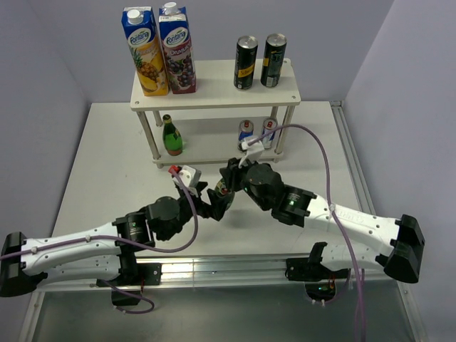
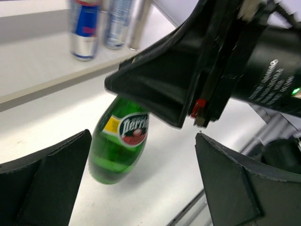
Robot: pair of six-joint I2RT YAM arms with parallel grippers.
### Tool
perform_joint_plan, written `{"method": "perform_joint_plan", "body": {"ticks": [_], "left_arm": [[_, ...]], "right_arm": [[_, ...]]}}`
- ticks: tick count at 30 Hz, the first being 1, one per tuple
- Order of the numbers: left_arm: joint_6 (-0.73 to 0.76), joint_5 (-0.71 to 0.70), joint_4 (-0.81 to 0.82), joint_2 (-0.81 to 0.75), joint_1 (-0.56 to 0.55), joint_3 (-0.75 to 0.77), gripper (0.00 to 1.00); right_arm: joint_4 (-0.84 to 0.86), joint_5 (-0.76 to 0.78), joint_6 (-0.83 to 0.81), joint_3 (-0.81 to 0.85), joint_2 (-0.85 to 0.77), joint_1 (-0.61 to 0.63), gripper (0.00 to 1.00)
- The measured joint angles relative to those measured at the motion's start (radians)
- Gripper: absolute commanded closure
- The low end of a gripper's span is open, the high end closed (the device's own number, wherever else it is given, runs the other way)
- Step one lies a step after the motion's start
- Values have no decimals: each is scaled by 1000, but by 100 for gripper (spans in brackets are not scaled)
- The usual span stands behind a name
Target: Place and organize the beverage onto the shelf
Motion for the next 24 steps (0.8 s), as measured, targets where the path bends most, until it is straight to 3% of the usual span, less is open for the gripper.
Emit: {"method": "perform_joint_plan", "body": {"ticks": [5, 13, 24], "left_arm": [[-74, -182, -132, -100, -3, -5, 1], [-321, -455, -473, -184, -5, -6, 2], [-567, -578, -732, -209, -13, -31, 5]], "right_arm": [[4, 9, -68, 196, 170, -12, 100], [34, -3, -143, 454, 447, -85, 100], [-14, -39, -176, 700, 718, -177, 100]]}}
